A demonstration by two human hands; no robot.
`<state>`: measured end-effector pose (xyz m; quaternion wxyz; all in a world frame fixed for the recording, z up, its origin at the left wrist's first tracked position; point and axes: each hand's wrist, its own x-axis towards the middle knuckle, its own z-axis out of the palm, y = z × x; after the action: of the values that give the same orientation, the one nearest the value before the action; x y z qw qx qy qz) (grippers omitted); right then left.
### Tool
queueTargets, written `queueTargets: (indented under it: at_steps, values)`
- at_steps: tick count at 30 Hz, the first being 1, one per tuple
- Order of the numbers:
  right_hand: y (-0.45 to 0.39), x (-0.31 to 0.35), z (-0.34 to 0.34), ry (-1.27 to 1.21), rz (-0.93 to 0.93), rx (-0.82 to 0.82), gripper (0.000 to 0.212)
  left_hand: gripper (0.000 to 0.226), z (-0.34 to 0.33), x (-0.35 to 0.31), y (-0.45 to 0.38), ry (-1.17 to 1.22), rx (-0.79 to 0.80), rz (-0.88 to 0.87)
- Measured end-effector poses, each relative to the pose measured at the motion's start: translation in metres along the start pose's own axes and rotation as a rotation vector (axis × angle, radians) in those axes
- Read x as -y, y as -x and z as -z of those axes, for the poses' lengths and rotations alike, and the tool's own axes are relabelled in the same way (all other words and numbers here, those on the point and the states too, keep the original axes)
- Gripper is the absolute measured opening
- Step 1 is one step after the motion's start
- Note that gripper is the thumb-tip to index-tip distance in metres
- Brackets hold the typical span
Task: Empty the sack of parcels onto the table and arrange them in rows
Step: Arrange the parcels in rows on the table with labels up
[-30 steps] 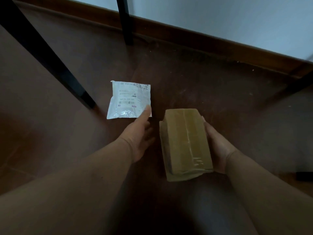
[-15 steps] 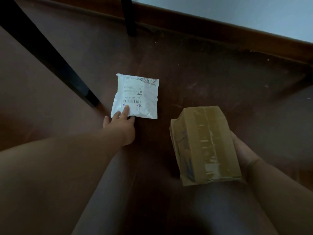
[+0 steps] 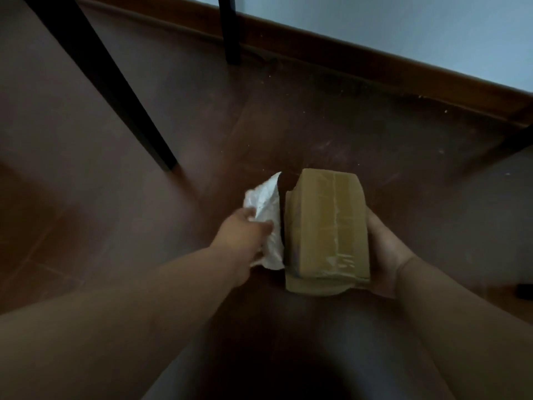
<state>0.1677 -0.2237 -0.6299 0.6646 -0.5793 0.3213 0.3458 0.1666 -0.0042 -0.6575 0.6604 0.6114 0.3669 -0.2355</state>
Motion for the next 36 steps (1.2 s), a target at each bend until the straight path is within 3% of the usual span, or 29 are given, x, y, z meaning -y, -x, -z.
queueTargets:
  at_steps: [2, 5, 7, 10, 12, 18, 26, 31, 33, 36]
  values:
    - [0.004, -0.006, -0.001, 0.025, -0.022, 0.021, 0.064, 0.033, -0.010, 0.002, 0.011, 0.011, 0.063, 0.117]
    - [0.017, -0.014, -0.003, 0.031, -0.084, 0.036, 0.072, 0.029, -0.023, 0.002, 0.027, 0.060, 0.086, 0.151]
    - [0.025, -0.016, -0.004, 0.032, -0.092, 0.074, 0.079, 0.053, -0.026, 0.002, 0.037, 0.137, 0.232, 0.173]
    - [0.045, -0.011, -0.004, -0.008, -0.073, 0.107, 0.081, 0.091, -0.028, -0.003, 0.063, 0.061, 0.361, 0.165]
    - [0.062, -0.008, -0.004, -0.003, -0.079, 0.109, 0.082, 0.114, -0.026, -0.008, 0.085, 0.032, 0.355, 0.173]
    - [0.148, 0.002, -0.021, 0.041, -0.132, 0.175, 0.084, 0.130, -0.008, -0.020, 0.186, 0.058, 0.221, 0.196]
    - [0.328, 0.056, -0.066, 0.140, -0.257, 0.197, 0.091, 0.129, 0.022, -0.082, 0.377, 0.074, 0.116, 0.244]
    - [0.462, 0.139, -0.098, 0.256, -0.264, 0.252, 0.086, 0.110, 0.037, -0.177, 0.512, 0.126, 0.035, 0.248]
    - [0.514, 0.175, -0.107, 0.277, -0.251, 0.247, 0.083, 0.113, 0.041, -0.215, 0.561, 0.144, 0.005, 0.229]
    - [0.585, 0.229, -0.114, 0.298, -0.234, 0.275, 0.093, 0.110, 0.040, -0.271, 0.628, 0.137, -0.010, 0.146]
